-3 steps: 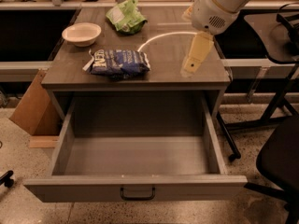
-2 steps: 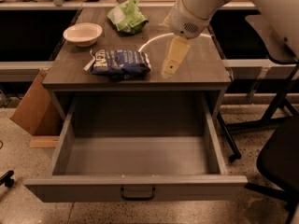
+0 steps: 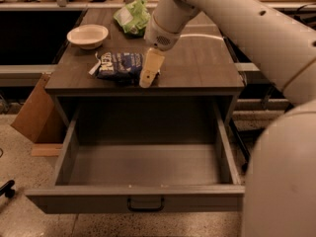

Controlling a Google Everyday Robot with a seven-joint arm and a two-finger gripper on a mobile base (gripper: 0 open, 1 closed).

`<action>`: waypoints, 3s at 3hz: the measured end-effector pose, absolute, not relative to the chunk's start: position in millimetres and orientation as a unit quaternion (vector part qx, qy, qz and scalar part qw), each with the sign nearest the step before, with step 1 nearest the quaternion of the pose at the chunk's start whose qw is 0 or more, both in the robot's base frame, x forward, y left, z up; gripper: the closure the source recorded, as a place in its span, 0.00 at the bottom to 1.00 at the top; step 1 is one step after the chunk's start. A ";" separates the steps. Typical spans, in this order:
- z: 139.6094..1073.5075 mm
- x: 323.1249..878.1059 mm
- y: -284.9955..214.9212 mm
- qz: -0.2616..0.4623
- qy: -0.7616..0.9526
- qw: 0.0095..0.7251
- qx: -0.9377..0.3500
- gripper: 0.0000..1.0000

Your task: Place blue chip bag into top drawer

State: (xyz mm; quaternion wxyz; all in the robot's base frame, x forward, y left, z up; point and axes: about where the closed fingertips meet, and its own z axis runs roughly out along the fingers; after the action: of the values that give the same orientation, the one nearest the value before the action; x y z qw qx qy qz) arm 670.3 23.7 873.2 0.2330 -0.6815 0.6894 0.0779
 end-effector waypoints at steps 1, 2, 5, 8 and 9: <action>855.8 682.5 42.7 0.087 0.694 0.225 -0.678 0.00; 839.9 691.2 51.1 0.088 0.698 0.216 -0.677 0.16; 900.7 642.0 29.7 0.071 0.663 0.311 -0.677 0.86; 933.4 566.3 18.0 0.137 0.642 0.358 -0.664 1.00; 919.1 558.5 21.0 0.145 0.641 0.348 -0.668 1.00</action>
Offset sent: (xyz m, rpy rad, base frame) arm 0.0320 0.0340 -0.0474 -0.0214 0.0496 -0.0254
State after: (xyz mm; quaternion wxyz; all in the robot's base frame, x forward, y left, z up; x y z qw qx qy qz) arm 558.5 21.0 919.1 0.3485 -0.6680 0.6414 0.1447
